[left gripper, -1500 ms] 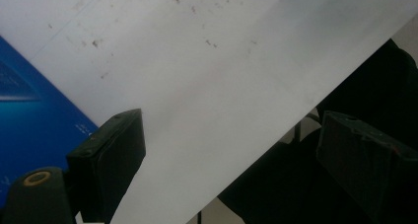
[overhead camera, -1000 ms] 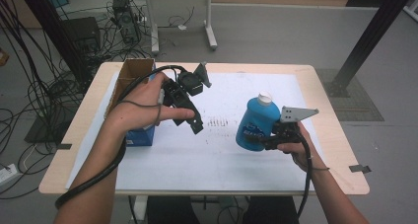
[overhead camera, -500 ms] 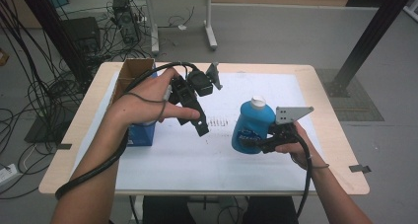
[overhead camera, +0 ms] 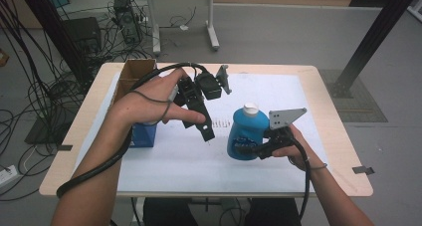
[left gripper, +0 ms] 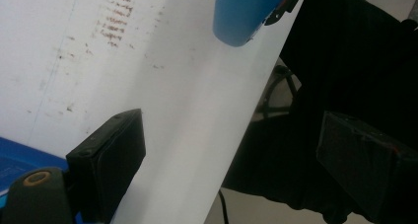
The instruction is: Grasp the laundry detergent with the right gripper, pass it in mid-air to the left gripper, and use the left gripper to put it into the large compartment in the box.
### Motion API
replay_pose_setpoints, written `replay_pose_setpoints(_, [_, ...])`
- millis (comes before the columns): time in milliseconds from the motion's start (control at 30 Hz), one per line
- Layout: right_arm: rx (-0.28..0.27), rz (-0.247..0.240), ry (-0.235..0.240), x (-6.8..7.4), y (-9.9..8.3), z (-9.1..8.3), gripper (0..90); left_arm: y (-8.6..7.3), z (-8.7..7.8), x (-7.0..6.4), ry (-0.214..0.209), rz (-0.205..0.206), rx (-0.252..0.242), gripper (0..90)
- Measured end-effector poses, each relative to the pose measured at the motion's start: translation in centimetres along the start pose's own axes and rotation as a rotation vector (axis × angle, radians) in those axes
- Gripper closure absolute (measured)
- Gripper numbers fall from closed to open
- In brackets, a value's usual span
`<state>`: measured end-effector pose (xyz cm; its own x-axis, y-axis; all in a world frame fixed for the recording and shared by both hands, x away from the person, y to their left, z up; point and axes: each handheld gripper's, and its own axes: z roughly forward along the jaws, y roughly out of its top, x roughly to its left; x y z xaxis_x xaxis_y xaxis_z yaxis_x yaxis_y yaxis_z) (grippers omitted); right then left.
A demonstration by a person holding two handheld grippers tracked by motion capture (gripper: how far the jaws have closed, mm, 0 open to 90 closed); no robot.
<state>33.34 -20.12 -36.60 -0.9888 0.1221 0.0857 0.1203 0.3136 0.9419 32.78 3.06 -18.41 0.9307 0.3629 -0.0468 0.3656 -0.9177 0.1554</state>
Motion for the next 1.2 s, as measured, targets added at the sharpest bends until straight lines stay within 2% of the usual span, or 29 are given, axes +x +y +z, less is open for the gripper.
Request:
replay_pose_setpoints(533, [0.027,-0.029,0.072,0.6,1.1,2.1,40.9,1.5,0.3,-0.8,-0.002,0.05,0.039,11.5])
replay_pose_setpoints(700, [0.036,-0.047,0.086,0.8,1.5,2.8,40.9,1.9,0.3,-1.1,0.004,0.056,0.04,11.5])
replay_pose_setpoints(900, [0.042,-0.059,0.11,1.1,2.1,3.6,40.9,2.4,0.3,-1.7,-0.001,0.094,0.046,11.5])
replay_pose_setpoints(1200, [0.052,-0.068,0.138,1.5,2.5,4.6,41.0,2.9,0.5,-2.2,-0.002,0.108,0.044,11.6])
